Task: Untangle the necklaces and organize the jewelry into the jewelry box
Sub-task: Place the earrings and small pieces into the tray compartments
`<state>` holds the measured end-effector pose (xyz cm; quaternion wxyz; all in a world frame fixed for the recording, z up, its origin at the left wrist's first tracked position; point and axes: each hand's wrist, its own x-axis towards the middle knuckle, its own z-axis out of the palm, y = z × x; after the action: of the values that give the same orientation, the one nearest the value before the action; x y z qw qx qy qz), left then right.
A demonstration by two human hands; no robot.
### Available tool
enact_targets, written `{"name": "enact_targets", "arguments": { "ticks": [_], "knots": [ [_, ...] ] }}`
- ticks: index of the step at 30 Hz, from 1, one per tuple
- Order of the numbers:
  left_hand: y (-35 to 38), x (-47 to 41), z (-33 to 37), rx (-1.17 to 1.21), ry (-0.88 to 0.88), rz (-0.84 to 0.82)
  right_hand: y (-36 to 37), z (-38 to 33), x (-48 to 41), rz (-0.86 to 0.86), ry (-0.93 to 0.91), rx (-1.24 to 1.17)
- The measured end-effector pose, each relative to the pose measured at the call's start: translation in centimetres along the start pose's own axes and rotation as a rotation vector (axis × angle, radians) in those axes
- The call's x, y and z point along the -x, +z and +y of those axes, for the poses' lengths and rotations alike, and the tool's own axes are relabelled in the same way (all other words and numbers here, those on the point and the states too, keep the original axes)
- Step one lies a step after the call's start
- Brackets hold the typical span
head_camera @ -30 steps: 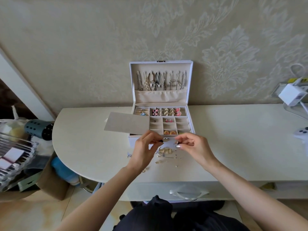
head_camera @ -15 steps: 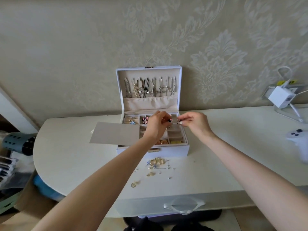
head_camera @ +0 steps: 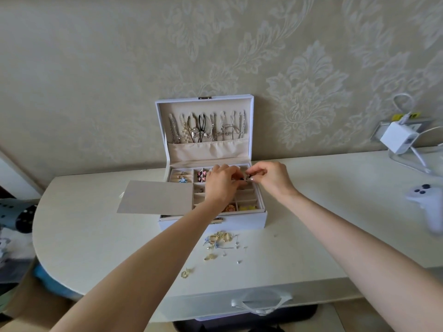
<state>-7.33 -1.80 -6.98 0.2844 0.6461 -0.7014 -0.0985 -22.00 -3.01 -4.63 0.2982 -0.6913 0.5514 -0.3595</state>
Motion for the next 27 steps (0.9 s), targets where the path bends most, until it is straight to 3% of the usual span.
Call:
{"name": "enact_targets", "arguments": {
  "ticks": [6,10,14,27],
  "knots": [
    [-0.7,-0.4,0.6,-0.035,-0.046,0.028,0.7,-0.1,-0.2,-0.012,-0.009,-0.01],
    [-0.9,-0.3,0.4,-0.079,0.025,-0.018,0.7,0.2,-0.3,-0.01,-0.007,0.038],
    [-1.2,0.0,0.1,-0.007,0.008,-0.008,0.5,0.1,-0.2,-0.014,-0.013,0.052],
    [-1.4,1.0,-0.9,-0.113,0.064,0.031,1.1,1.1,0.0,-0.001,-0.08,0.304]
  ]
}}
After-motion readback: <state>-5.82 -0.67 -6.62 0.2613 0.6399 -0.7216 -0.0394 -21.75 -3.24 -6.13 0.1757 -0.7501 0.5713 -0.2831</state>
